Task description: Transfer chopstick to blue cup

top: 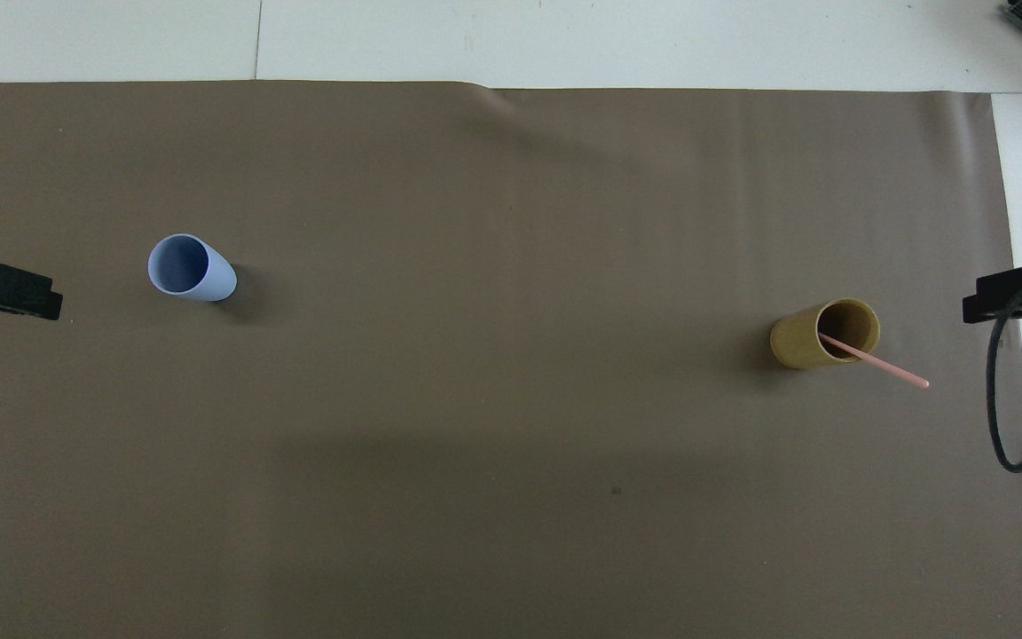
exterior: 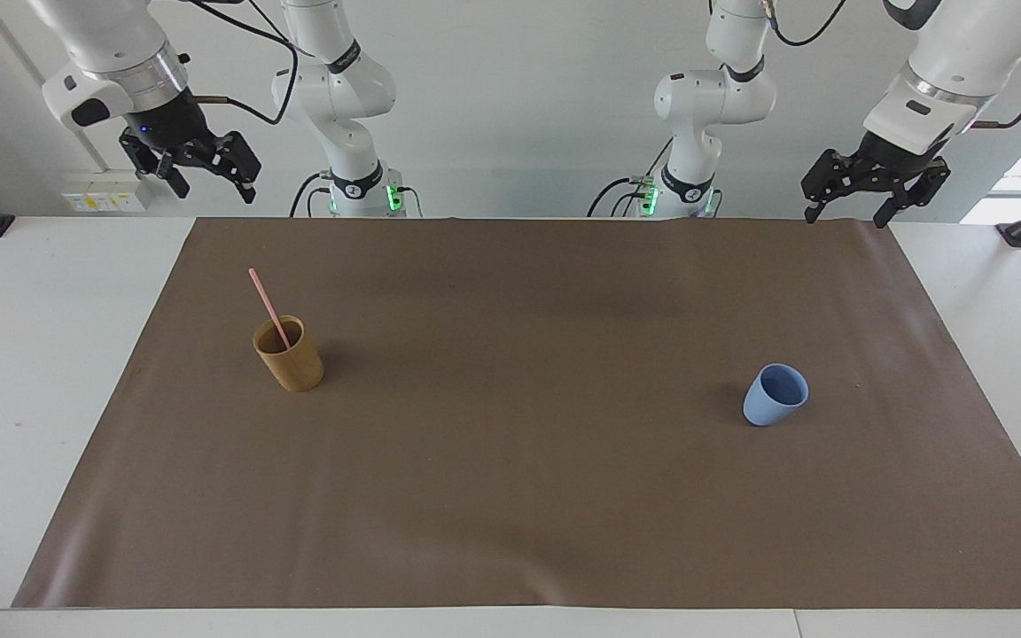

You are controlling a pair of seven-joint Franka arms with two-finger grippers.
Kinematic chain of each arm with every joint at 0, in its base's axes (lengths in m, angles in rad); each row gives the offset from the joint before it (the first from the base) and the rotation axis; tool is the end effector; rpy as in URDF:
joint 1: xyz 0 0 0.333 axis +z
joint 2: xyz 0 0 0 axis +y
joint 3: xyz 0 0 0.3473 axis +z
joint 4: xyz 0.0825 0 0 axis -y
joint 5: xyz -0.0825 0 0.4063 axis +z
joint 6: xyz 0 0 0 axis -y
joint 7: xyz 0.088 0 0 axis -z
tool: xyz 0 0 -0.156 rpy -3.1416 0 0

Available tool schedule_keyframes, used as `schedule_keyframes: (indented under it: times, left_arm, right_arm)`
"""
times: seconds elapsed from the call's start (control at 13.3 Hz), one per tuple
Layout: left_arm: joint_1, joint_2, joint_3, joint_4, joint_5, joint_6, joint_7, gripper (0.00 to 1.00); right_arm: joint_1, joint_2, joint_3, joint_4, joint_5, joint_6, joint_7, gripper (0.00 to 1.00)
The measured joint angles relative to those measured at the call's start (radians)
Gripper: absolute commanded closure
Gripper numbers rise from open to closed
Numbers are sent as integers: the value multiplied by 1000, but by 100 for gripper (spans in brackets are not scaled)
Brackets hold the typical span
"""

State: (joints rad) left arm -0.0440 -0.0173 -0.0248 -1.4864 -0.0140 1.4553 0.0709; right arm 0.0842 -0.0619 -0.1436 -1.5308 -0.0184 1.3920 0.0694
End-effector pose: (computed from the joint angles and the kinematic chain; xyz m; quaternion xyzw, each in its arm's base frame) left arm 0.5567 -0.0408 0.6478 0.9975 -0.0705 -0.0069 0.0068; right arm 0.5313 -0.0373 0.6455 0.9971 -0.0653 -0.0387 0.0049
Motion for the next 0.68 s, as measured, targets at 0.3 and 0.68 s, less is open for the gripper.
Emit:
schedule_keyframes:
  times: [0.3,0.68]
  left_arm:
    - [0,0,0,0,0,0,0,0]
    - [0,0,0,0,0,0,0,0]
  right_arm:
    - [1,0,7,0,-38,18,0,0]
    - [1,0,9,0,-38,21,0,0]
